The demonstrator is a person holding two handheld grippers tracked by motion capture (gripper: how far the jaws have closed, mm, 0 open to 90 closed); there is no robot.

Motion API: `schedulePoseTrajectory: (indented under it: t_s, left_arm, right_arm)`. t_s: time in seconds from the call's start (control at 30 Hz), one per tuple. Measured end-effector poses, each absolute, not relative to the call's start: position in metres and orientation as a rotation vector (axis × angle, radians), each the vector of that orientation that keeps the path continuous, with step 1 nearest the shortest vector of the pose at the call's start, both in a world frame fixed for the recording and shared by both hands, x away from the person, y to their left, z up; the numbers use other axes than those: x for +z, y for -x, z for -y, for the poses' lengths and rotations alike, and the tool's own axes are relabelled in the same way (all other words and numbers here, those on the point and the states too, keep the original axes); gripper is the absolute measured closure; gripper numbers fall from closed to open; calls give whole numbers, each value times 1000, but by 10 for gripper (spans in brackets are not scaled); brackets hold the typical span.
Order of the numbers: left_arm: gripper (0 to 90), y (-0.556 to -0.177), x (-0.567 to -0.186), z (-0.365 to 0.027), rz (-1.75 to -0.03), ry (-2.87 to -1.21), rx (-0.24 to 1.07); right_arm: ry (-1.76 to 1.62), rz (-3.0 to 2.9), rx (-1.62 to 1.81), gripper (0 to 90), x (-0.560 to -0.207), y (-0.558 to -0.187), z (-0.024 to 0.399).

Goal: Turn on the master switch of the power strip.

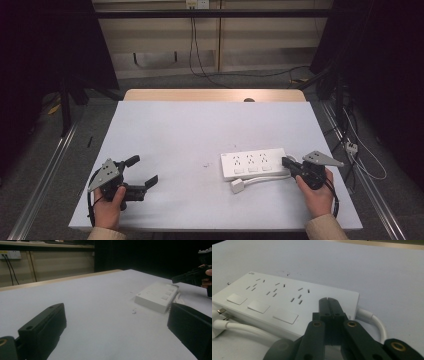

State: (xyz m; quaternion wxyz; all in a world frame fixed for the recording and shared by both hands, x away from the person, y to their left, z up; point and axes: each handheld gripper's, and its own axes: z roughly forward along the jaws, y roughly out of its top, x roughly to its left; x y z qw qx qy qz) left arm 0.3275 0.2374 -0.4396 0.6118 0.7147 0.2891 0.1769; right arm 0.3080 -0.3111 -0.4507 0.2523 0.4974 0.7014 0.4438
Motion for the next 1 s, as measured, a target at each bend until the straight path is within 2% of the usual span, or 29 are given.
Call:
schedulePoseTrajectory:
  t_s: [1.0]
  left_arm:
    - [19, -327, -439, -237, -666, -1645, 406]
  right_arm:
    - [-1373, -1917, 1165, 900, -454, -310, 314]
